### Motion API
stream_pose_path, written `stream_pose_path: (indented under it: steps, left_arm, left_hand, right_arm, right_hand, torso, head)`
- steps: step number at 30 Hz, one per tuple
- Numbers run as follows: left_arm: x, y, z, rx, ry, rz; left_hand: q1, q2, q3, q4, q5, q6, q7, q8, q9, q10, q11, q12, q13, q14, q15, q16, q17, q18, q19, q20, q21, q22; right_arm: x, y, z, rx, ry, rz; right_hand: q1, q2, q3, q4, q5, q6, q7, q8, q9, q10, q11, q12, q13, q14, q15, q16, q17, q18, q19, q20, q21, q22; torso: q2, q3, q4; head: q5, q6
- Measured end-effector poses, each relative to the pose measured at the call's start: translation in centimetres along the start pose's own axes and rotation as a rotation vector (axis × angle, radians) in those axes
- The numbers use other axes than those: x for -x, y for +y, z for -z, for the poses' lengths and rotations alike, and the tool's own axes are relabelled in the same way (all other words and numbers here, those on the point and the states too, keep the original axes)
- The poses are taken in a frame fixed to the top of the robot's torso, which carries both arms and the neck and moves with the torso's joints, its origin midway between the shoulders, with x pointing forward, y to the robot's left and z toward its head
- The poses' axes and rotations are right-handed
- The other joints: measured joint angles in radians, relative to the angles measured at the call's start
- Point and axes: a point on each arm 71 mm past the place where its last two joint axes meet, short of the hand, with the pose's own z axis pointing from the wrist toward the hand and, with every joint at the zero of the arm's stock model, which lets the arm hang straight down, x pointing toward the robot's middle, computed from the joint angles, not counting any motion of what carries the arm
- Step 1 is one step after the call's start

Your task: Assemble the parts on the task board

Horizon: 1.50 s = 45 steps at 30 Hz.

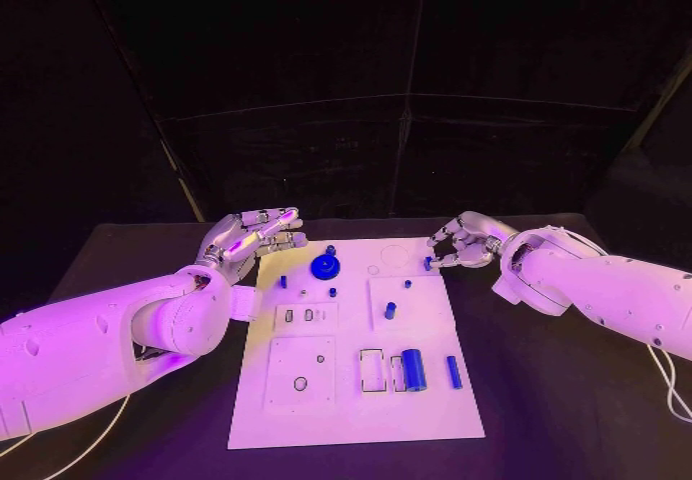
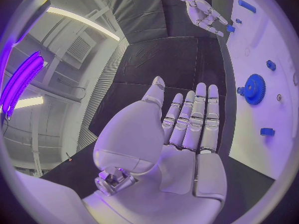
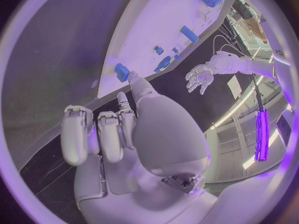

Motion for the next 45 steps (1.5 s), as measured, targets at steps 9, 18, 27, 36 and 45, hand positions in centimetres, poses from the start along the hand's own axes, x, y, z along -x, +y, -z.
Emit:
stream_pose_path:
  steps: [9, 18, 27, 36, 45]
  left_arm:
    - [0.1, 0.0, -0.1, 0.000, -0.002, -0.001]
    - [0.1, 0.0, -0.1, 0.000, -0.003, -0.001]
    - [0.1, 0.0, -0.1, 0.000, -0.004, -0.002]
    - [0.2, 0.1, -0.1, 0.001, -0.004, -0.002]
    - [0.2, 0.1, -0.1, 0.001, -0.004, -0.002]
  left_hand:
    - [0.000, 0.000, 0.000, 0.000, 0.000, 0.000, 0.000, 0.000, 0.000, 0.000, 0.000, 0.000, 0.000, 0.000, 0.000, 0.000, 0.000, 0.000, 0.000, 0.000, 0.000, 0.000]
    - [0.000, 0.000, 0.000, 0.000, 0.000, 0.000, 0.000, 0.000, 0.000, 0.000, 0.000, 0.000, 0.000, 0.000, 0.000, 0.000, 0.000, 0.000, 0.000, 0.000, 0.000, 0.000]
    - [0.005, 0.005, 0.003, -0.003, 0.000, 0.000, 0.000, 0.000, 0.000, 0.000, 0.000, 0.000, 0.000, 0.000, 0.000, 0.000, 0.000, 0.000, 0.000, 0.000, 0.000, 0.000]
    - [0.005, 0.005, 0.003, -0.003, 0.000, 0.000, 0.000, 0.000, 0.000, 0.000, 0.000, 0.000, 0.000, 0.000, 0.000, 0.000, 0.000, 0.000, 0.000, 0.000, 0.000, -0.001]
    - [0.005, 0.005, 0.003, -0.003, 0.000, 0.000, 0.000, 0.000, 0.000, 0.000, 0.000, 0.000, 0.000, 0.000, 0.000, 0.000, 0.000, 0.000, 0.000, 0.000, 0.000, 0.000]
  right_arm:
    - [-0.3, -0.1, -0.2, 0.003, 0.027, -0.001]
    - [-0.6, -0.1, -0.3, 0.001, 0.042, 0.000]
    - [-0.9, -0.3, -0.4, -0.005, 0.054, 0.007]
    - [-1.1, -0.3, -0.5, -0.006, 0.061, 0.011]
    - [-1.2, -0.3, -0.6, -0.008, 0.064, 0.013]
  right_hand:
    - [0.005, 0.005, 0.005, -0.005, 0.001, 0.001, 0.000, 0.000, 0.002, 0.000, 0.000, 0.000, 0.000, 0.000, 0.000, 0.000, 0.000, 0.000, 0.000, 0.000, 0.000, 0.000]
    - [0.009, 0.009, 0.013, -0.013, 0.004, 0.022, 0.004, 0.009, 0.004, 0.000, 0.000, 0.000, 0.000, 0.000, 0.000, 0.000, 0.000, 0.000, 0.000, 0.000, 0.000, 0.000]
    - [0.015, 0.015, 0.021, -0.020, 0.004, 0.039, 0.003, 0.012, 0.005, 0.000, 0.000, 0.000, 0.000, 0.000, 0.000, 0.000, 0.000, 0.000, 0.000, 0.000, 0.000, 0.000]
    - [0.005, 0.032, 0.037, -0.028, -0.001, 0.072, 0.008, 0.023, 0.007, 0.004, 0.004, 0.000, 0.001, 0.000, 0.000, 0.000, 0.000, 0.000, 0.000, 0.000, 0.000, 0.000]
    - [-0.004, 0.041, 0.058, -0.035, -0.005, 0.102, 0.001, 0.034, 0.009, 0.004, 0.004, 0.000, 0.001, 0.000, 0.000, 0.000, 0.000, 0.000, 0.000, 0.000, 0.000, 0.000]
  torso:
    - [-0.001, -0.0002, 0.0005]
    - [-0.001, -0.0002, 0.0005]
    - [-0.001, -0.0002, 0.0005]
    - [-0.002, 0.0000, 0.0000]
    - [-0.002, 0.0004, 0.0000]
  head:
    - [0.001, -0.005]
    - [0.001, -0.008]
    - [0.002, -0.010]
    - [0.002, -0.012]
    - [0.001, -0.014]
